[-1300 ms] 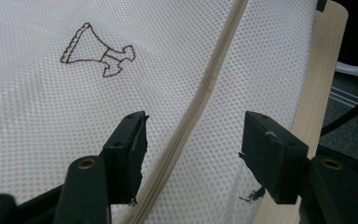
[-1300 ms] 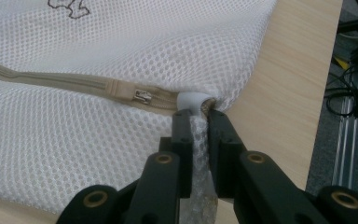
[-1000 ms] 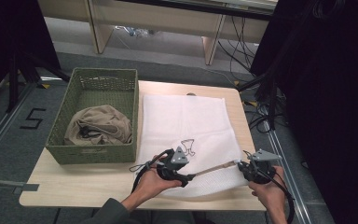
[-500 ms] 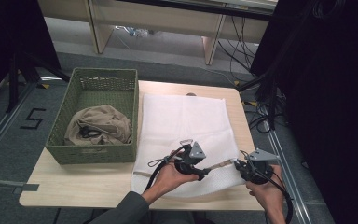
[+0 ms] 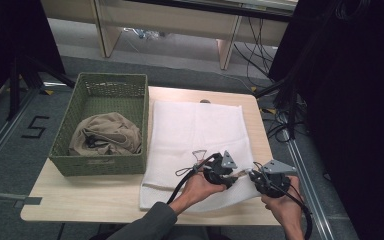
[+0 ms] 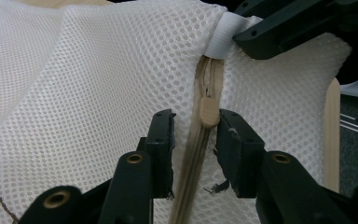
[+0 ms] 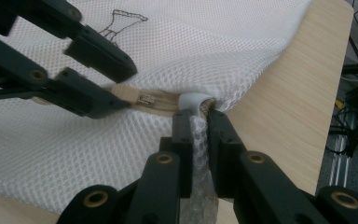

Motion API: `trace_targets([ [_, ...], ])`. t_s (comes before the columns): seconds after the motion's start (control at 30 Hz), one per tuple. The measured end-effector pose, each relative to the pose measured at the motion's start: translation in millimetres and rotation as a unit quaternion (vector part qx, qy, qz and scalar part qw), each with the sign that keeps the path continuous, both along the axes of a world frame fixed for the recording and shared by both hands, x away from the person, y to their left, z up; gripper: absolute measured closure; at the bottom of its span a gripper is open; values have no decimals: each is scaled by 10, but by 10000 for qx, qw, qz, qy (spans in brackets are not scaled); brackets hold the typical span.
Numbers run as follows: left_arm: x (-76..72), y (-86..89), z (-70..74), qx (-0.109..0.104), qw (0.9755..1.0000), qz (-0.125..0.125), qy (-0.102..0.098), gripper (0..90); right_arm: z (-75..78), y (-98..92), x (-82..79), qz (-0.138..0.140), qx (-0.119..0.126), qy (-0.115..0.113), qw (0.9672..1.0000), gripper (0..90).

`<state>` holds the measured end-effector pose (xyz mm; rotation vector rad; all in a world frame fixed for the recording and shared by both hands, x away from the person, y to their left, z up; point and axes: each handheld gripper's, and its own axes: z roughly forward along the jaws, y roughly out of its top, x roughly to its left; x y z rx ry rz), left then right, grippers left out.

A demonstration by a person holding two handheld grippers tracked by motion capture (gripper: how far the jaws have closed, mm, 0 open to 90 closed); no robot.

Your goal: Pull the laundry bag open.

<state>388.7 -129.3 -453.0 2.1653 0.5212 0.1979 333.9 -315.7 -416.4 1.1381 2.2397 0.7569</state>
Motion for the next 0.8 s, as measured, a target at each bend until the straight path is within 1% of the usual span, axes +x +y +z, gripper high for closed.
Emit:
trace_targets([
  [0.03,5,-11,1,-16,10000,33,31,687,17,11,-3,28,-29,-54,10000,832],
  [0.1,6,-37,10,22,10000,39,-14,696,18,11,5,73,-51,-64,9999,833],
  [0.17,9,-59,13,100,9999,-26,-63,727,9,18,3,43,-43,-43,10000,833],
  [0.2,10,-73,12,114,9999,-17,-87,761,16,13,6,82,-26,-49,10000,834],
  [0.27,11,-97,17,188,9997,-52,-163,772,17,20,5,64,-21,-52,10000,834],
  [0.3,8,-111,14,192,9996,-78,-167,783,14,27,7,57,-47,-61,10000,834],
  [0.33,2,-130,13,252,9994,-141,-173,803,10,30,4,45,-39,-47,10000,834],
  [0.37,-5,-141,14,308,9991,-159,-223,807,9,28,-2,41,-15,-25,10000,834],
  [0.4,-12,-145,20,369,9988,-169,-260,809,11,21,4,77,-25,-50,10000,834],
  [0.43,-21,-151,20,376,9987,-161,-314,811,10,16,11,95,-9,-44,9999,834],
  [0.47,-25,-152,19,388,9986,-151,-333,812,-2,12,16,56,1,-45,10000,833],
  [0.53,-20,-146,24,439,9983,-193,-327,813,-5,4,18,76,-3,-51,10000,832],
  [0.6,-29,-131,37,412,9984,-171,-360,813,-7,-7,16,56,72,-15,10000,822],
  [0.63,-32,-125,38,390,9984,-167,-368,814,-13,-15,21,-8,147,-23,9999,812],
  [0.67,-34,-118,37,391,9984,-172,-363,814,-41,-35,35,-99,197,46,9997,776],
  [0.73,-32,-110,41,400,9984,-189,-354,814,-53,-48,40,-125,243,46,9996,766],
  [0.8,-33,-94,47,365,9985,-166,-367,814,-75,-82,59,-219,349,112,9991,721],
])
